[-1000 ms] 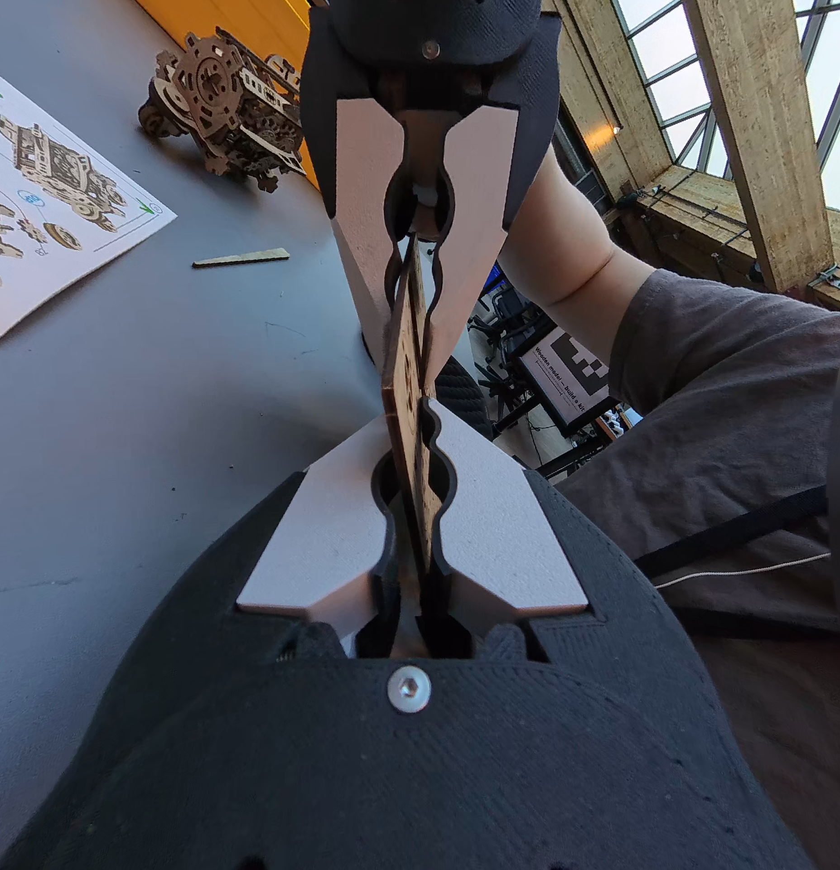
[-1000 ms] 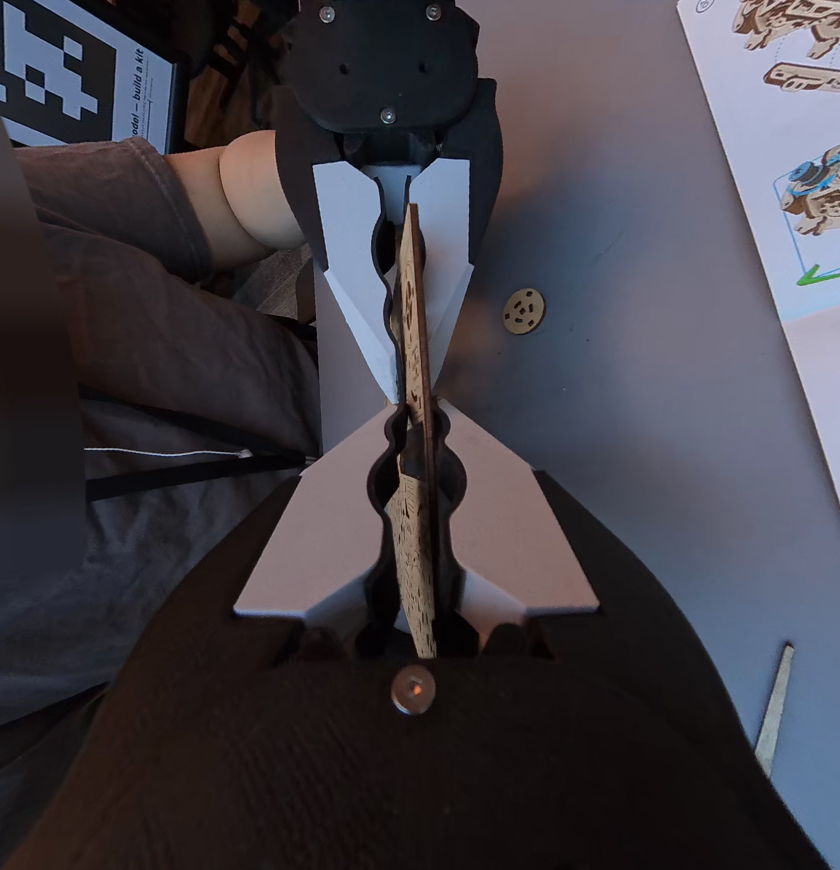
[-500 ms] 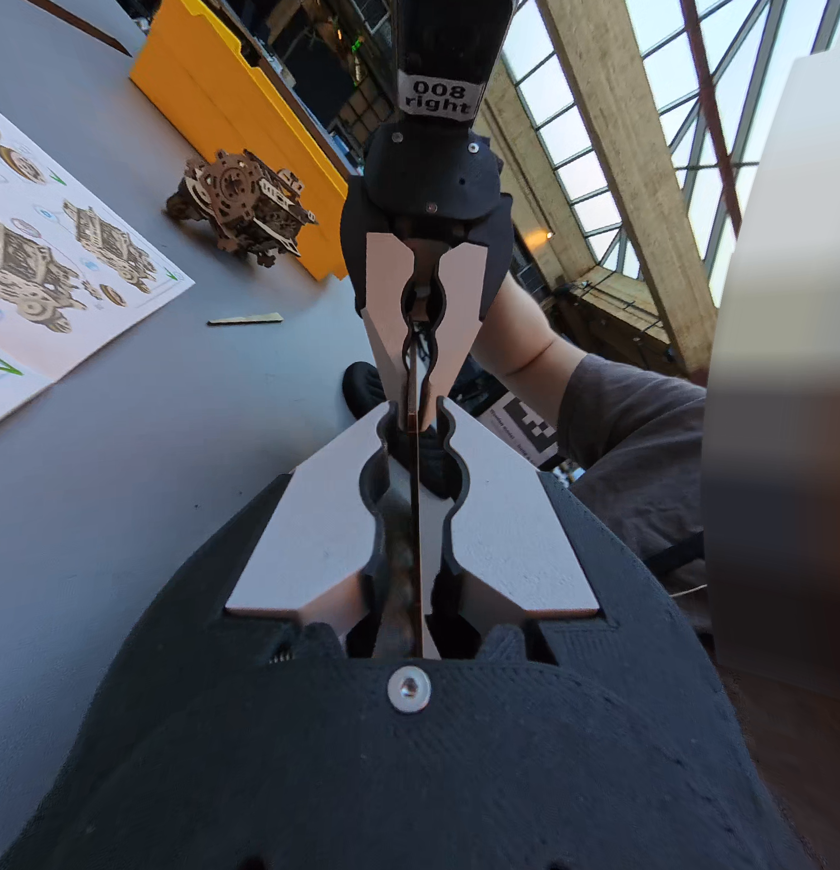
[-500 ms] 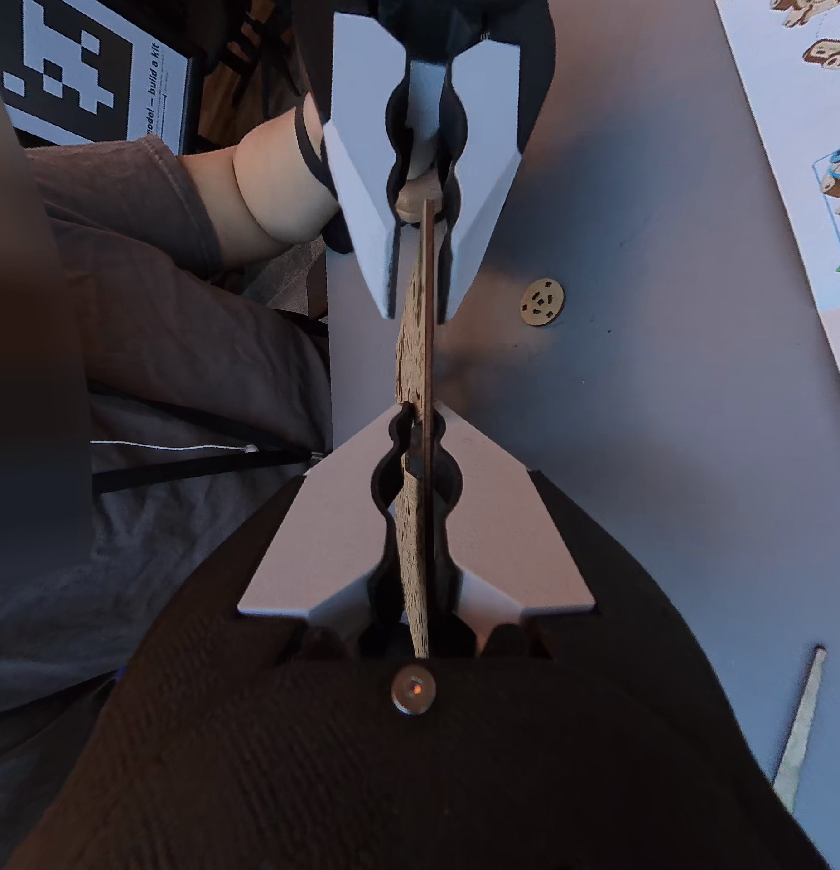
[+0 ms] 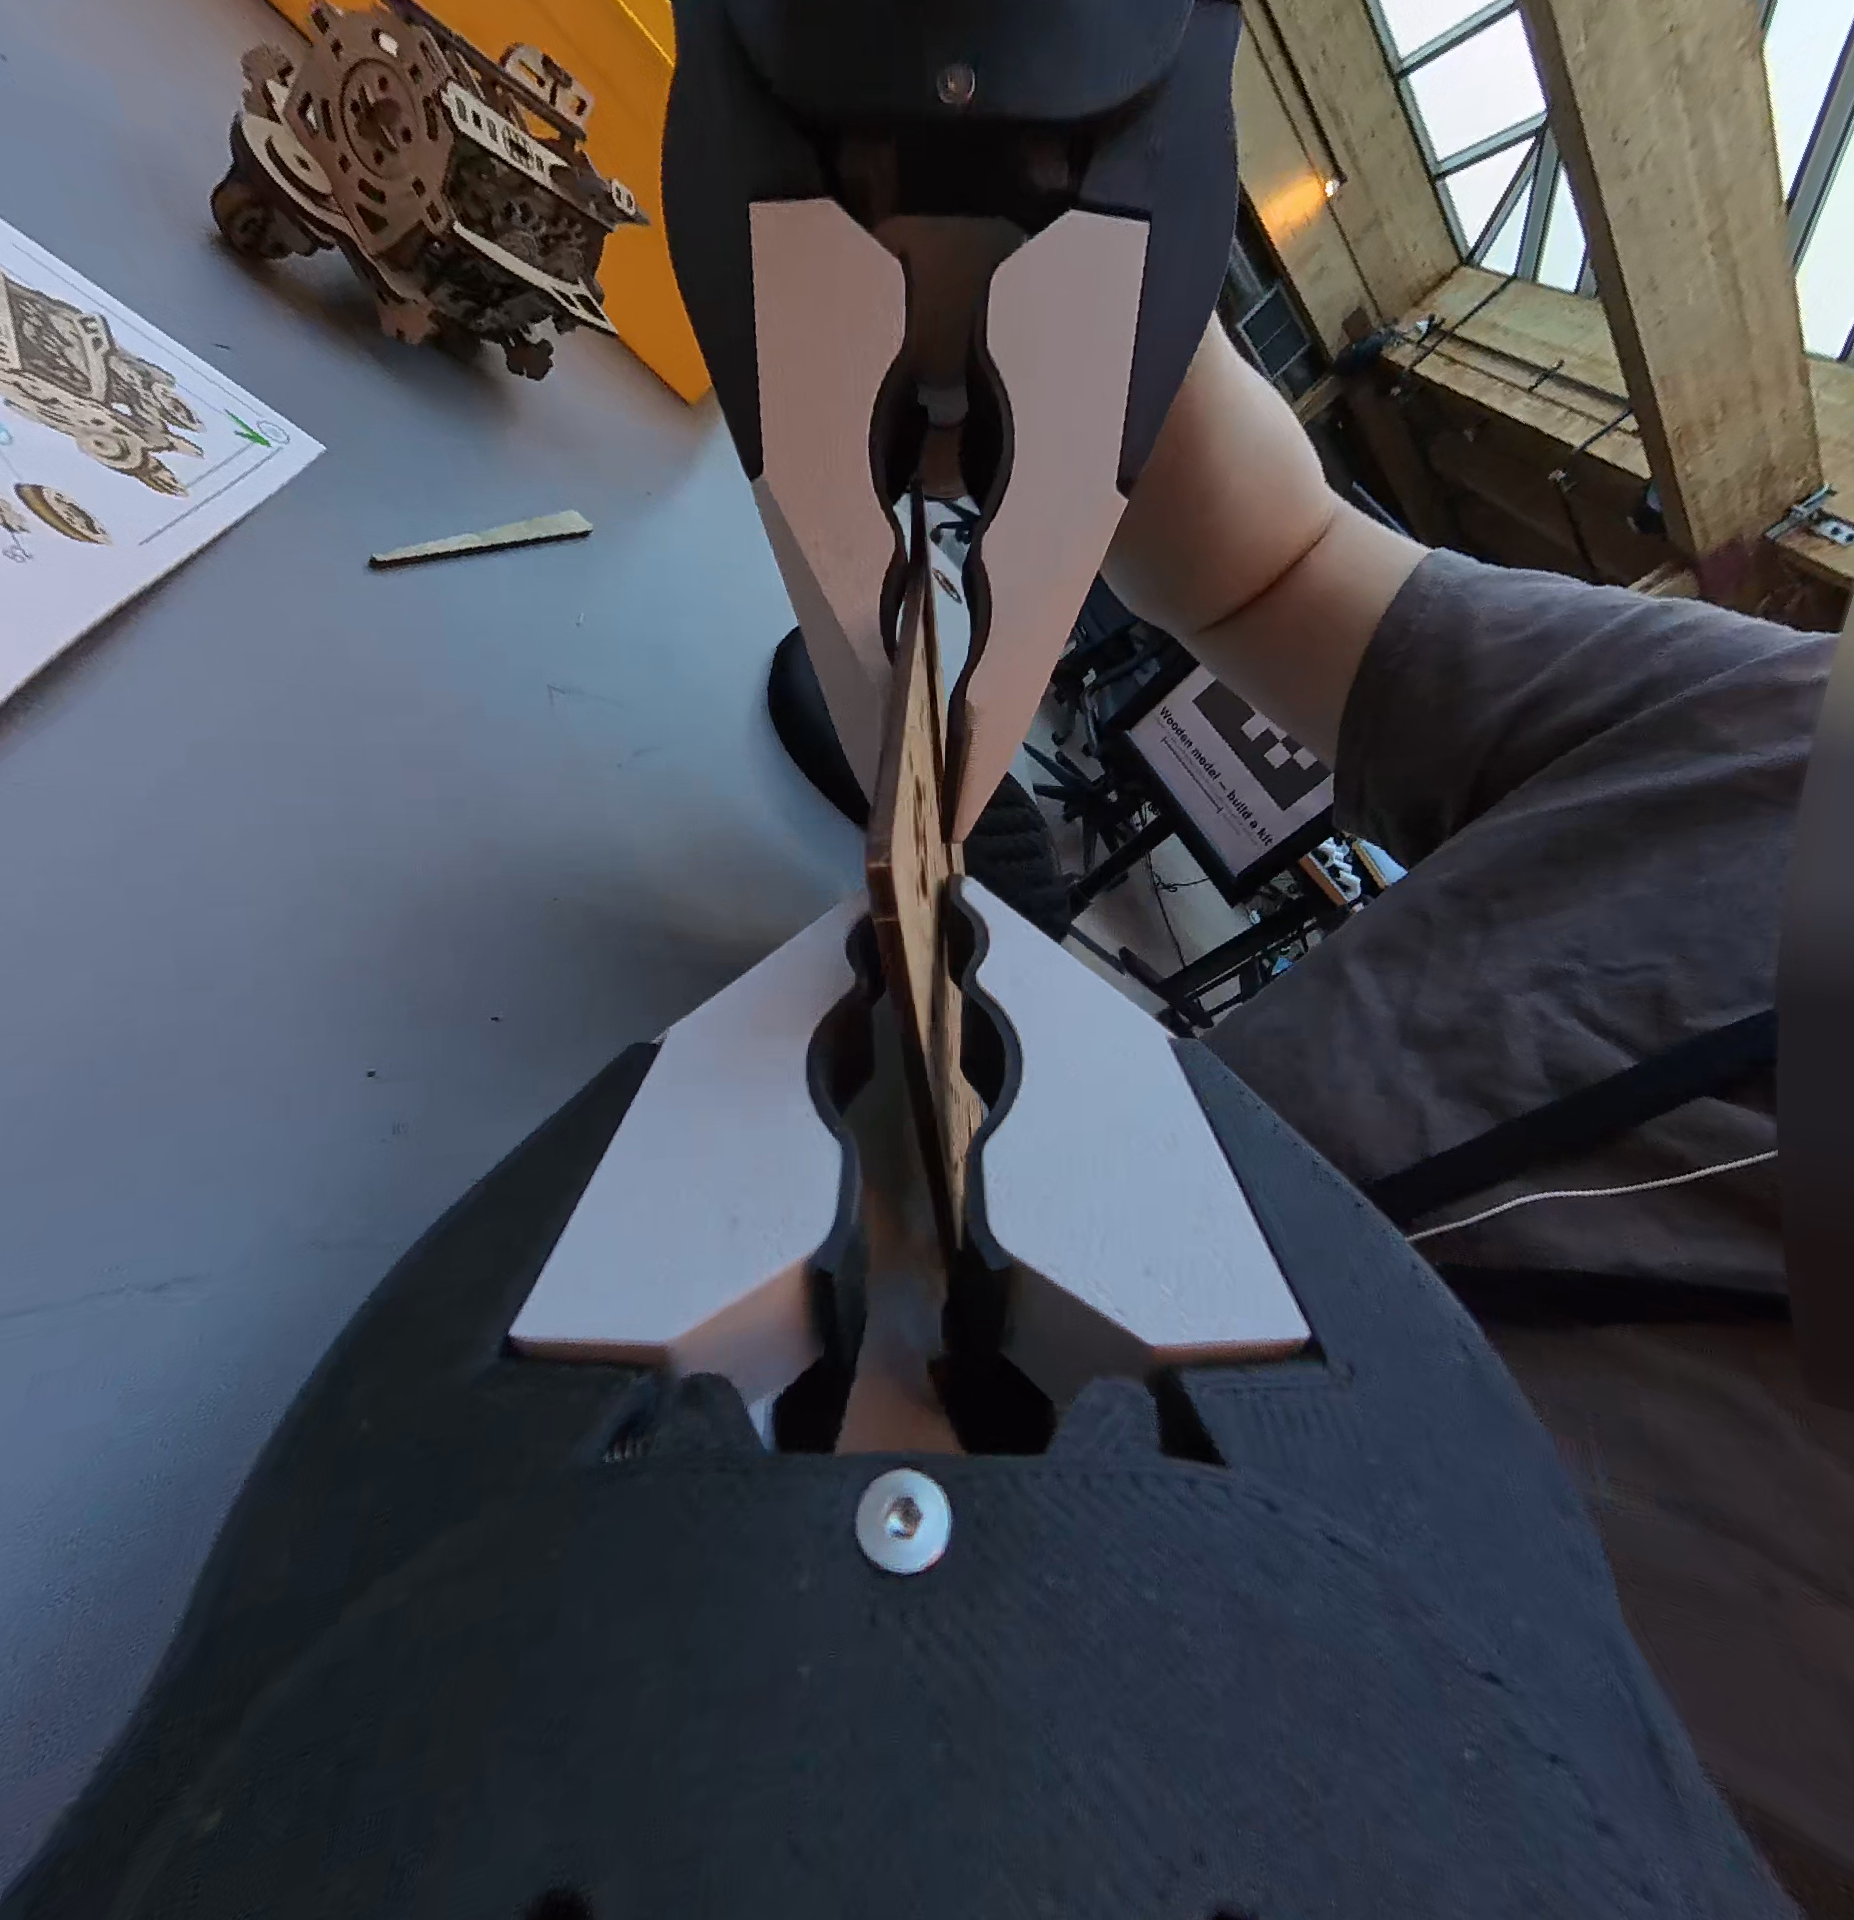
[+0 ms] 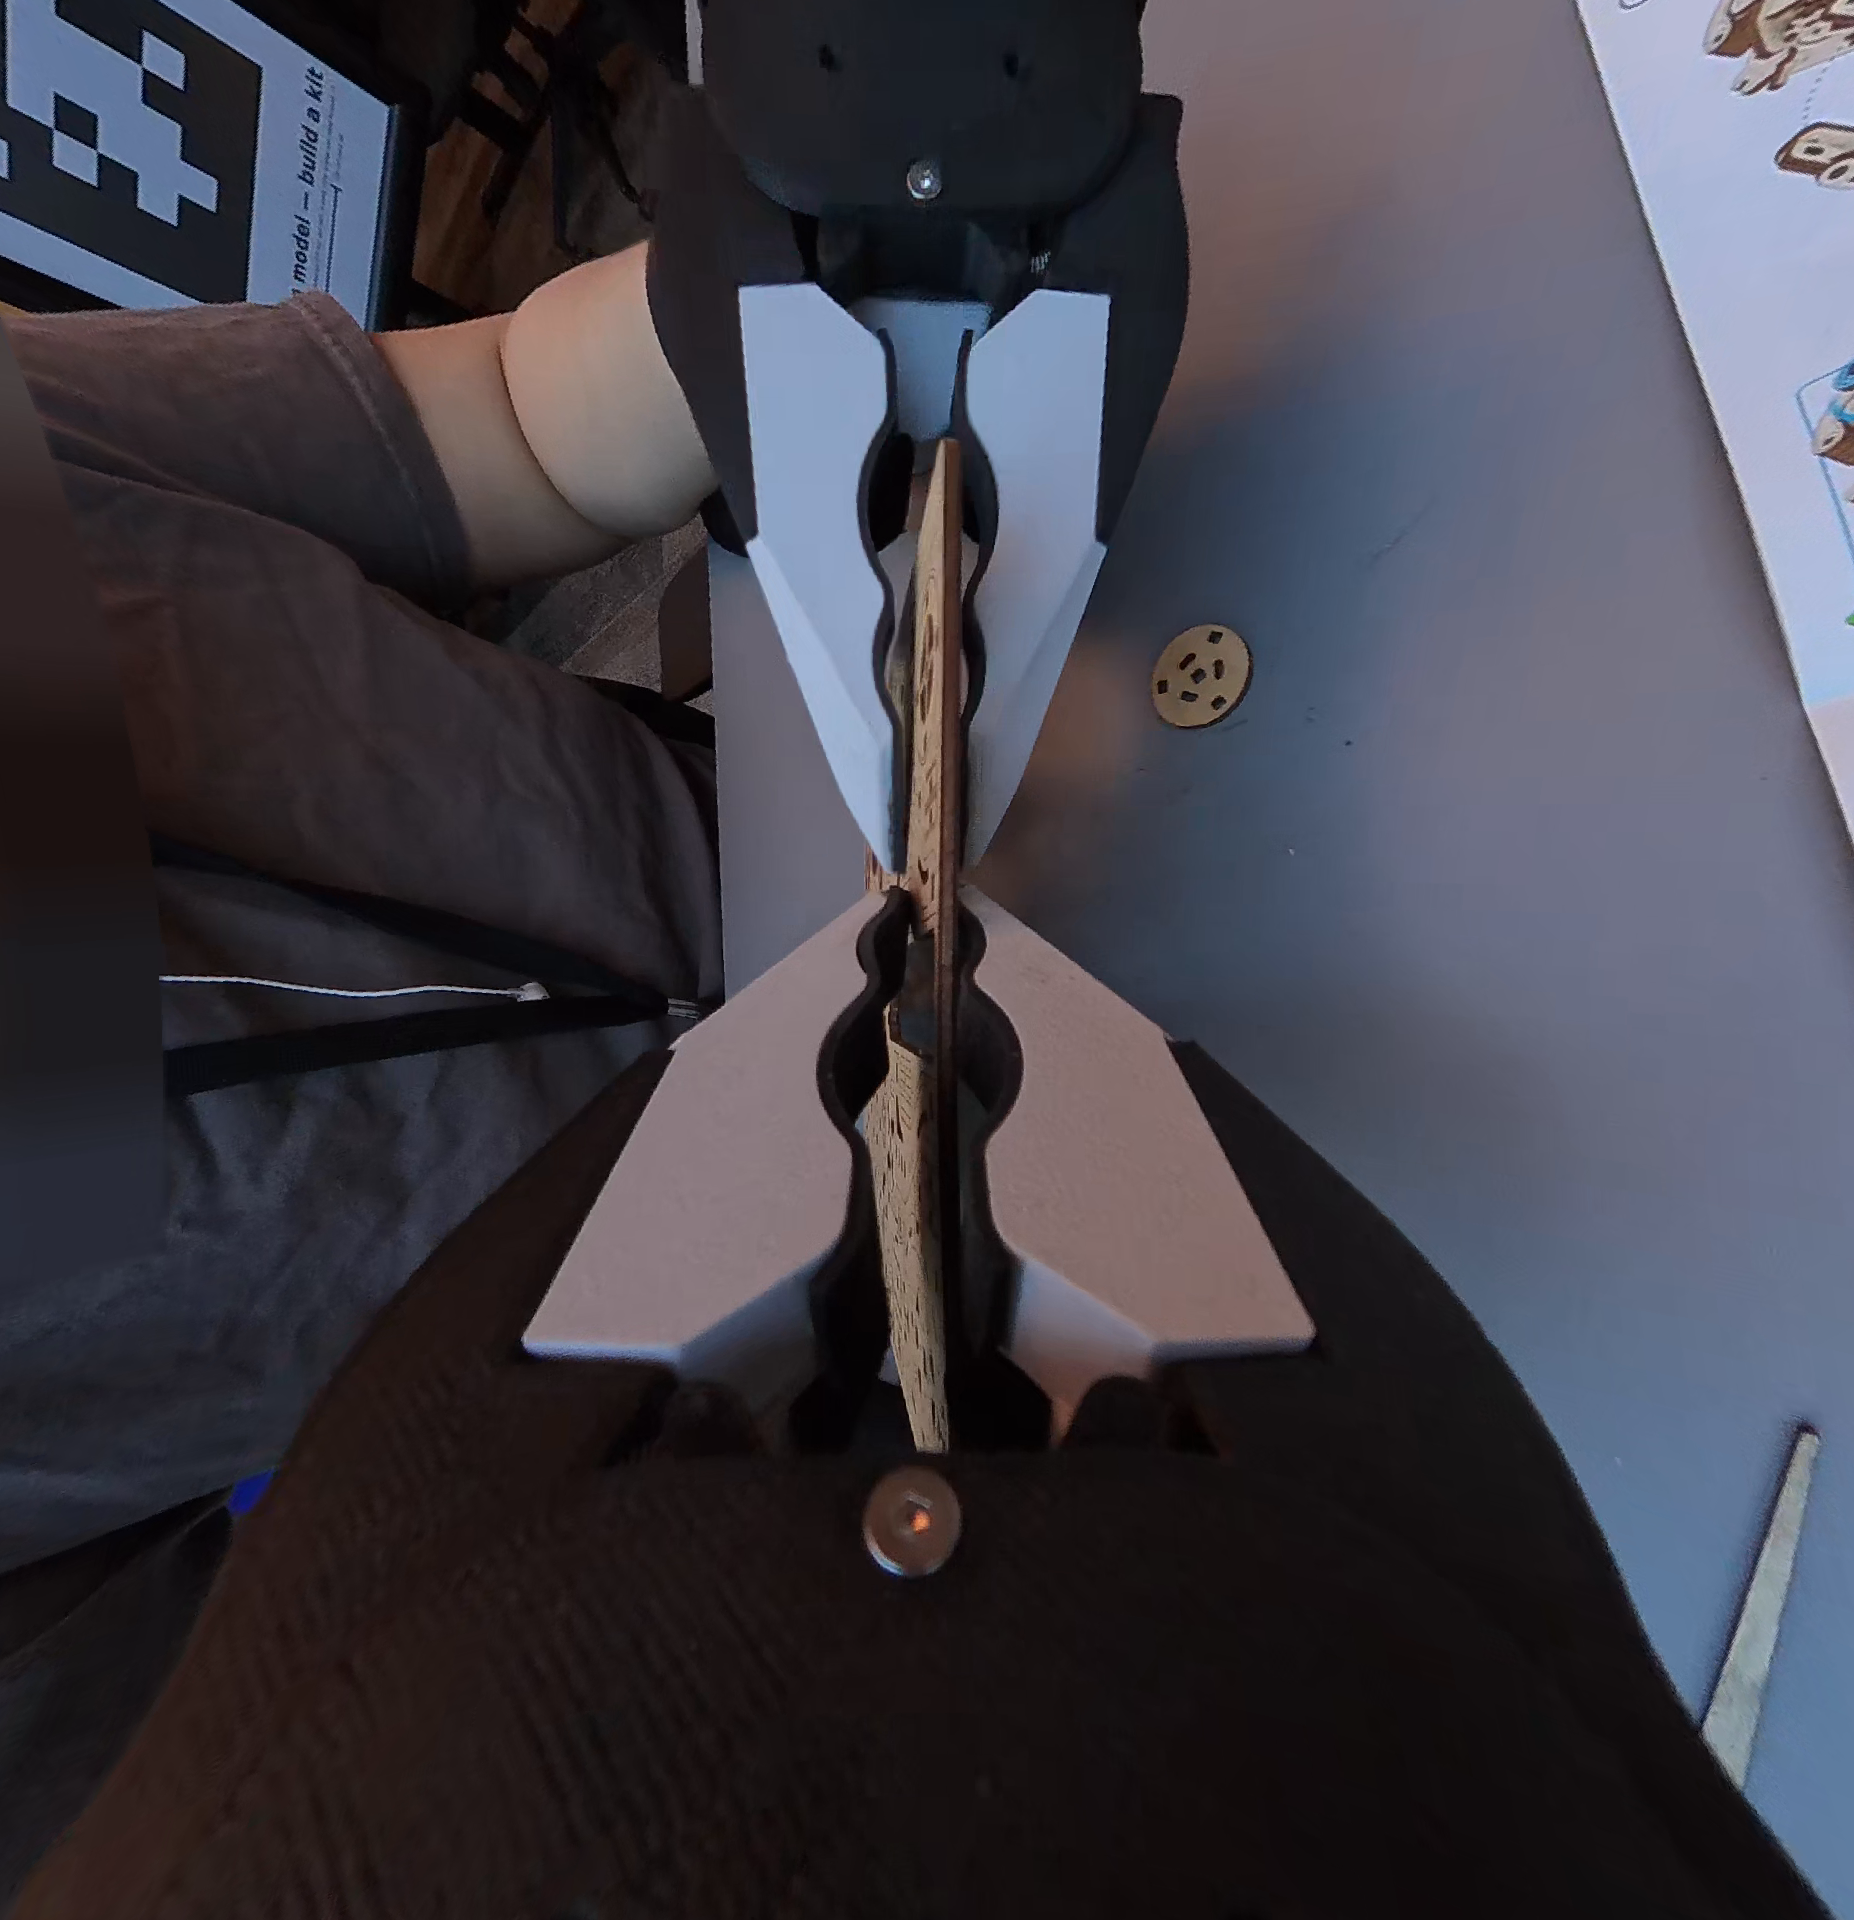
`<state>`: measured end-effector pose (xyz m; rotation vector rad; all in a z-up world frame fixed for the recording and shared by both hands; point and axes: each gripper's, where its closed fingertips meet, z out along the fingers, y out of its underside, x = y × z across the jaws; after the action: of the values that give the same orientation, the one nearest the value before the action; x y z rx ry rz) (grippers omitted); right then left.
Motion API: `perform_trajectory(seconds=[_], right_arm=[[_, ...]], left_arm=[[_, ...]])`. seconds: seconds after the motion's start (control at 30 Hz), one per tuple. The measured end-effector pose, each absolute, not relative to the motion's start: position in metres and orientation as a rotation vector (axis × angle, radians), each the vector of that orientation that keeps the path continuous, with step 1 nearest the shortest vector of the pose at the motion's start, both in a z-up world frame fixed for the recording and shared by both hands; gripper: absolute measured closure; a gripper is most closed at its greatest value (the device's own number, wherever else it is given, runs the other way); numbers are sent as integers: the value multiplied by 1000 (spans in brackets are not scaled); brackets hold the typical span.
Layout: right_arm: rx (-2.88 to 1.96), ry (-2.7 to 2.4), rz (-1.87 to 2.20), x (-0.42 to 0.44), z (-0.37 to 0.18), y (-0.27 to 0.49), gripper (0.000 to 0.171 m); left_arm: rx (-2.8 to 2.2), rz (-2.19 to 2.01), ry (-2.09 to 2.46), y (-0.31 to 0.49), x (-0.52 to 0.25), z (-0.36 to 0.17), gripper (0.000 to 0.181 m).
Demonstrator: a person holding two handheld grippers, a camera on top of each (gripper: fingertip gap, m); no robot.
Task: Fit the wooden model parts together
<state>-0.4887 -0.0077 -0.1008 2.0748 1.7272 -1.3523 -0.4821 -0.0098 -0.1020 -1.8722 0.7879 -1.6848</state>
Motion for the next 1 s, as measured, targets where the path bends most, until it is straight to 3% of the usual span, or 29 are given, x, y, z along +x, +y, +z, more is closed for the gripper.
perform_trajectory(seconds=[1.0], right_arm=[[2070, 1766, -1347, -489, -106, -10, 164]], left_arm=[[-1876, -1733, 763, -14, -476, -103, 181]])
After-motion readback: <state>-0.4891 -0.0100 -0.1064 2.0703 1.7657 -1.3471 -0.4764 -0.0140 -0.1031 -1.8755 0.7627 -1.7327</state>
